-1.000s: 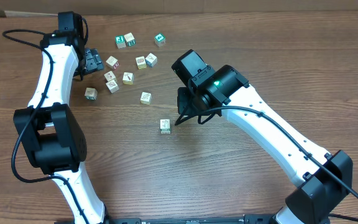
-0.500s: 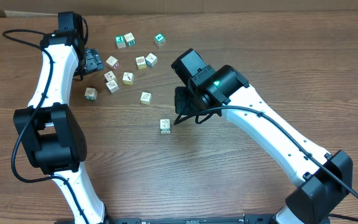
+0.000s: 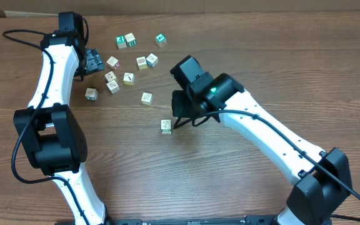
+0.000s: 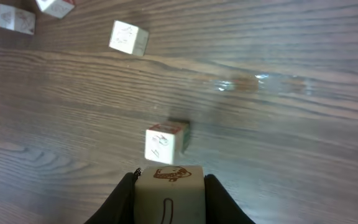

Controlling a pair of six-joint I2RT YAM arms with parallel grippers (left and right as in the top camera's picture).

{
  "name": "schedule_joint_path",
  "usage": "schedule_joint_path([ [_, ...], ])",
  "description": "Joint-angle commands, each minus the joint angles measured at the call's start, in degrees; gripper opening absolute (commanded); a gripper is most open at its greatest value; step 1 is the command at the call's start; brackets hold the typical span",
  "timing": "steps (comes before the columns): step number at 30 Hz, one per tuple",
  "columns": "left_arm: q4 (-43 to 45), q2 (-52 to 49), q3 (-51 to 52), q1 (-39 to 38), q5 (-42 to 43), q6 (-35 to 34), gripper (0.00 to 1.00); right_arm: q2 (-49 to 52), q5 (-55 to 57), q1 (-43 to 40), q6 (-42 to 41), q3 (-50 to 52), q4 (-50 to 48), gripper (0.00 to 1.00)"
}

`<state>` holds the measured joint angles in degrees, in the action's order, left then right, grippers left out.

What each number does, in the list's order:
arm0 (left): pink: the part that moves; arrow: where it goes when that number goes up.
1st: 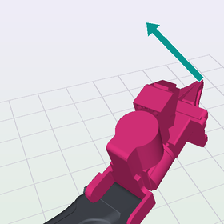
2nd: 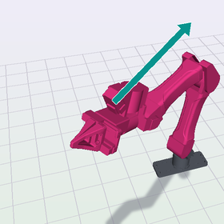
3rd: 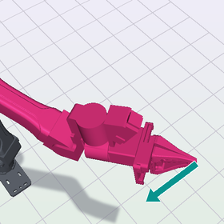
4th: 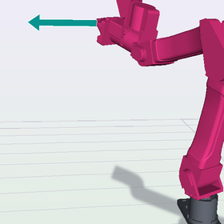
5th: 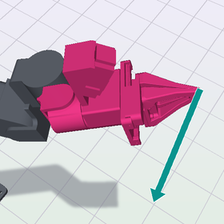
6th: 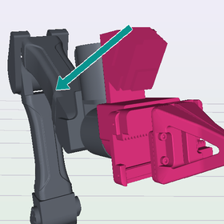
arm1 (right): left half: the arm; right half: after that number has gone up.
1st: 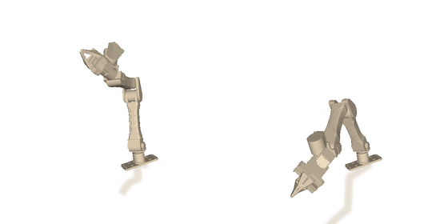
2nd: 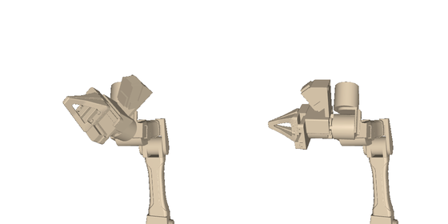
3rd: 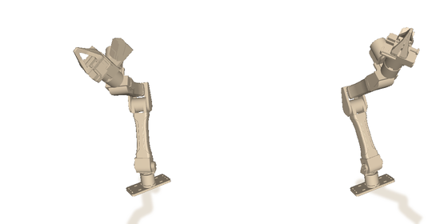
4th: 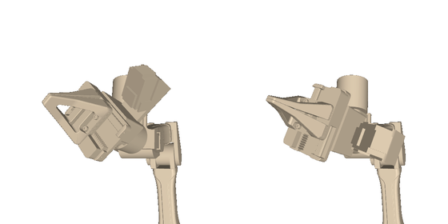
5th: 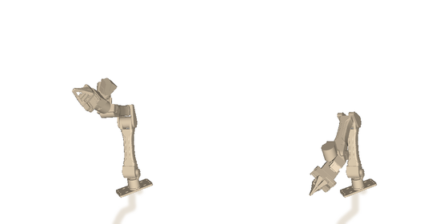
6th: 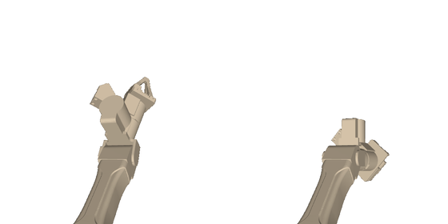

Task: Form a tower
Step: 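Lower the 1 block onto the red-3 block with the right gripper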

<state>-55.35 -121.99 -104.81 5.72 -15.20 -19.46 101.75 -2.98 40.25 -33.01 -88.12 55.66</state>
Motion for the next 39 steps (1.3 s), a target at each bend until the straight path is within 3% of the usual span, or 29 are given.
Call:
schedule_joint_path([
  [1, -0.09, -0.55, -0.26, -0.15, 0.22, 0.63, 0.99, 0.28, -0.11, 2.23, 0.0, 2.38, -3.48, 0.04],
  [18, -0.09, -0.55, -0.26, -0.15, 0.22, 0.63, 1.0, 2.93, 19.96, 13.25, -6.95, 3.32, -7.45, 0.04],
  [39, -0.09, -0.55, -0.26, -0.15, 0.22, 0.63, 0.99, 9.25, 21.4, 13.27, -7.72, 3.5, -8.52, 0.04],
])
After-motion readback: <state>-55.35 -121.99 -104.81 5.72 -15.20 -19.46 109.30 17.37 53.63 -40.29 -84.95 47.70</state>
